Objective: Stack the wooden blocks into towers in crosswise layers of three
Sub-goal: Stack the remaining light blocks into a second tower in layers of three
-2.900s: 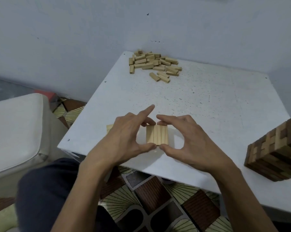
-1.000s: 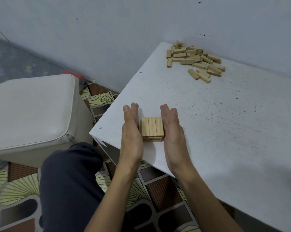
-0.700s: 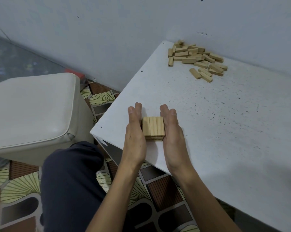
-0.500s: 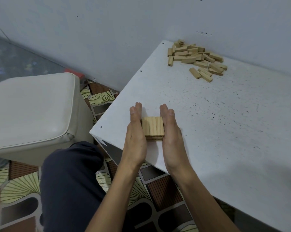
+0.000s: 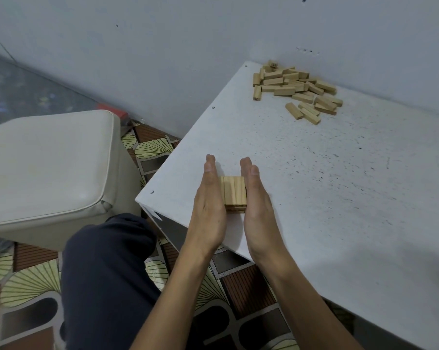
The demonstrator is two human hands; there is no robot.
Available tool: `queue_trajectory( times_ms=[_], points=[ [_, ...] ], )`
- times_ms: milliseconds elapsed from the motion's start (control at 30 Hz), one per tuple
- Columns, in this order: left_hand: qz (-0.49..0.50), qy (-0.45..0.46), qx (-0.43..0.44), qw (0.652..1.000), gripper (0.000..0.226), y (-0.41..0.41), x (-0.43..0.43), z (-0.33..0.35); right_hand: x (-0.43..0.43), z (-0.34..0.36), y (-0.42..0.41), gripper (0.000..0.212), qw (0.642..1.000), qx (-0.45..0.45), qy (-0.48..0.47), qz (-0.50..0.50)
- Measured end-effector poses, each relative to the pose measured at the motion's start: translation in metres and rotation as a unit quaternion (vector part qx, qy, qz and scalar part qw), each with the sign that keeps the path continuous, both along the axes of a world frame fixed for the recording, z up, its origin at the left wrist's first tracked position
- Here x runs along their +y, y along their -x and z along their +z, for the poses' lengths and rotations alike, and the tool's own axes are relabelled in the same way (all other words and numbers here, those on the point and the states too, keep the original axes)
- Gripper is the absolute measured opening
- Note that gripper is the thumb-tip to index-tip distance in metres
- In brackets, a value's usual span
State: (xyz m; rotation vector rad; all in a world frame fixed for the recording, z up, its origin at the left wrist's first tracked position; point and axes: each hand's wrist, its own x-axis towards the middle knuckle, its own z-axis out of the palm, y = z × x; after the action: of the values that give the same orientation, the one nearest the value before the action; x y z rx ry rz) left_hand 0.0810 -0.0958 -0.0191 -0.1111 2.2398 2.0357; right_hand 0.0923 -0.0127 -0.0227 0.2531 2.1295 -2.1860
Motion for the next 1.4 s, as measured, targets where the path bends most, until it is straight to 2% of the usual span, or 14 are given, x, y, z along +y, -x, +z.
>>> queue_trajectory(
  times_ms=[200, 267, 333, 400, 433, 500, 600, 700, 800, 900, 1067, 1400],
  points=[
    [0.005, 0.006, 0.004, 1.0, 0.082, 0.001, -0.001, 0.001, 0.001, 0.001, 0.0, 0.078, 1.0, 0.002, 0.001, -0.003],
    [0.004, 0.034, 0.015, 0.999, 0.08, 0.002, -0.004, 0.003, 0.007, 0.002, 0.0, 0.075, 1.0, 0.014, 0.0, -0.005],
    [0.0, 0.051, 0.041, 0.998, 0.074, 0.005, -0.013, 0.004, 0.019, 0.007, 0.002, 0.066, 0.998, 0.031, -0.045, 0.004],
    [-0.011, 0.013, 0.059, 0.998, 0.07, 0.01, -0.029, 0.006, 0.039, 0.013, 0.007, 0.064, 0.993, 0.052, -0.104, 0.031],
    [-0.027, -0.002, 0.065, 0.997, 0.072, 0.012, -0.038, 0.007, 0.051, 0.016, 0.01, 0.069, 0.987, 0.06, -0.135, 0.06],
    [-0.081, 0.039, 0.082, 0.993, 0.083, 0.019, -0.057, 0.007, 0.072, 0.023, 0.016, 0.088, 0.963, 0.06, -0.219, 0.147],
    [-0.181, 0.162, 0.099, 0.965, 0.098, 0.031, -0.078, 0.014, 0.085, 0.036, 0.023, 0.106, 0.91, 0.053, -0.334, 0.24],
    [-0.249, 0.29, 0.09, 0.92, 0.112, 0.041, -0.081, 0.023, 0.082, 0.045, 0.032, 0.112, 0.863, 0.063, -0.415, 0.282],
    [-0.281, 0.38, 0.103, 0.875, 0.119, 0.047, -0.072, 0.028, 0.072, 0.05, 0.038, 0.116, 0.817, 0.076, -0.478, 0.313],
    [-0.295, 0.438, 0.122, 0.841, 0.12, 0.047, -0.062, 0.031, 0.062, 0.052, 0.041, 0.118, 0.79, 0.097, -0.512, 0.324],
    [-0.298, 0.505, 0.136, 0.798, 0.115, 0.048, -0.054, 0.033, 0.056, 0.052, 0.046, 0.122, 0.758, 0.104, -0.554, 0.328],
    [-0.291, 0.52, 0.165, 0.786, 0.107, 0.047, -0.052, 0.03, 0.052, 0.05, 0.044, 0.12, 0.754, 0.089, -0.56, 0.332]
  ],
)
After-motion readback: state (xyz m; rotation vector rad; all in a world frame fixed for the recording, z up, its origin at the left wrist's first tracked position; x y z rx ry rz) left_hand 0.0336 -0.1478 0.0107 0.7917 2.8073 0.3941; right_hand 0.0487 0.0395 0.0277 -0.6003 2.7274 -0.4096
